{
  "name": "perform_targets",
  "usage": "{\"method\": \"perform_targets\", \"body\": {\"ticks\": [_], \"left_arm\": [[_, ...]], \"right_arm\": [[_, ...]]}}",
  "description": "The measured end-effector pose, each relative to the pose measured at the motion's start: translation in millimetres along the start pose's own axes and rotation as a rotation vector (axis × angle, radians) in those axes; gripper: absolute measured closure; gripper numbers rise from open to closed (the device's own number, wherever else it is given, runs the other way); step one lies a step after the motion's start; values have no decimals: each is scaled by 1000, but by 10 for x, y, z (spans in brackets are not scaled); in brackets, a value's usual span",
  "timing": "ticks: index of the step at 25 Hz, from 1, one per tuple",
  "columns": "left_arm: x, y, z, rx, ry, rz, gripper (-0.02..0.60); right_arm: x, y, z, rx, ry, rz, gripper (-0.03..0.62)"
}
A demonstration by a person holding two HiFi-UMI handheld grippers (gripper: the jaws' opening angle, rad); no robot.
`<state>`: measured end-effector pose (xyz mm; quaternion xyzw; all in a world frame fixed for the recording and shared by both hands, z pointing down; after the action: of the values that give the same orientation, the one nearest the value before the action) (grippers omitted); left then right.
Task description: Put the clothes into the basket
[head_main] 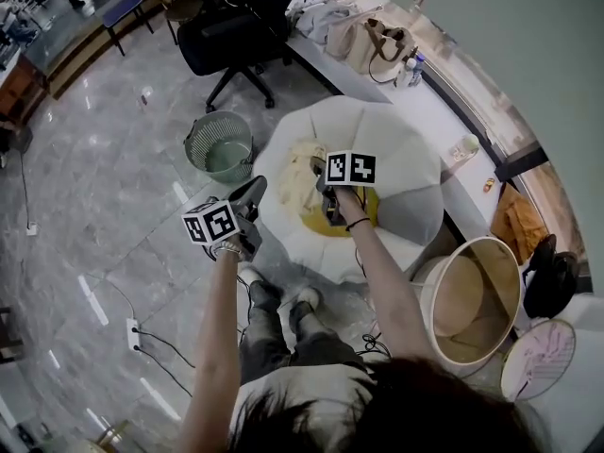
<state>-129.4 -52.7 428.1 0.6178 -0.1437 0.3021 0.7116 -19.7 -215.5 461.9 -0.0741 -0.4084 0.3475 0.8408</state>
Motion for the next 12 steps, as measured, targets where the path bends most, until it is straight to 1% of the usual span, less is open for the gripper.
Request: {"method": "perform_targets", "body": {"ticks": [5, 12], "left_arm": [[-234, 137, -180, -3, -26, -2, 571], [-551, 487, -415, -18, -43, -15, 571]], "right_arm": [[-119, 312, 229, -16, 12, -14, 523], [-186, 697, 637, -33, 34, -18, 523]]}}
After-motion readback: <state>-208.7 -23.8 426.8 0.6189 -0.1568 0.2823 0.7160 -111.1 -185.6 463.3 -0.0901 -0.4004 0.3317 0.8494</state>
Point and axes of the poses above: the fingertips, and each gripper's own axes: z forward along the fingers, y to its left, x out of its underside, the point moved 4 cm from there along -z, backward along the fingers, and after that the axes turned 7 degrees about -z, right-handed, at the moved point
